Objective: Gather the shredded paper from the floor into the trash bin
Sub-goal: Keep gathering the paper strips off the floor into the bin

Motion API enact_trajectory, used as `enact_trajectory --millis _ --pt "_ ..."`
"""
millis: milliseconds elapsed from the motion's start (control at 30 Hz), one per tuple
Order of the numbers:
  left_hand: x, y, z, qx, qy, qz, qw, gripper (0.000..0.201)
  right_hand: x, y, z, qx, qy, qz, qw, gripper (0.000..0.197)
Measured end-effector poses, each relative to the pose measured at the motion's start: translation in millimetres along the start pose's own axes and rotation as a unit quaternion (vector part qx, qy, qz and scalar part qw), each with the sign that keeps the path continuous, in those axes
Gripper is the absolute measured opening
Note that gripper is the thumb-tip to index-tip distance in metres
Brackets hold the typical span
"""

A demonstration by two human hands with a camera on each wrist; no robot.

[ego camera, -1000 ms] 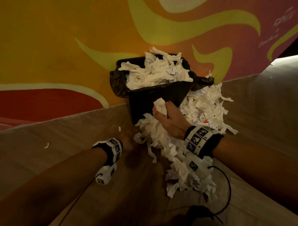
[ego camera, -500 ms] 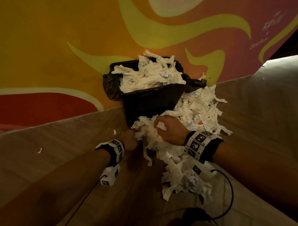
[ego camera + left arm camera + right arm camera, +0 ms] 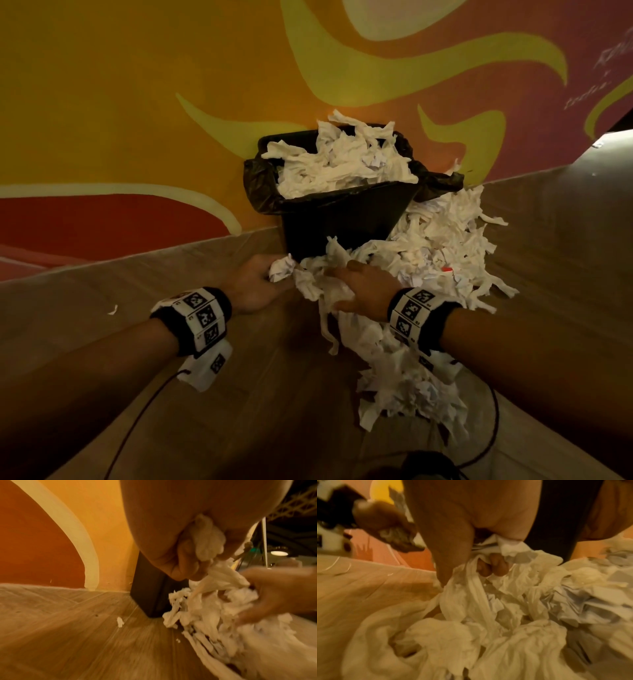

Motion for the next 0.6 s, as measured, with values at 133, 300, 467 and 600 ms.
enact_trajectory --millis 133,300,467,600 --pt "1.9 7.3 -7.3 0.019 0.055 -0.006 0.998 0.034 -6.7 -3.7 5.5 0.092 -0.004 -0.015 0.996 0.038" --pt "6.2 12.5 -10.9 0.061 0.122 0.014 0.991 0.058 -5.0 -4.7 4.0 0.055 0.016 -0.034 0.998 0.022" --pt "2.5 12.5 -10.1 0.153 0.118 -0.018 0.981 0.073 10.7 22.3 4.1 -0.123 0.069 -0.164 0.976 0.016" --pt "-1.6 17.2 -11.8 0.100 0.145 -0.044 0.983 0.033 24.4 56.6 3.2 -0.195 0.077 -0.227 0.951 0.017"
Point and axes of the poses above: each hand's wrist, its own x-axis away from the middle knuckle, its own y-axis out of the back of the hand, z = x × y, the point moved 4 cm from there along -x, towards the middle knuckle, and after that the axes turned 6 degrees about z, right-handed, at the moved point
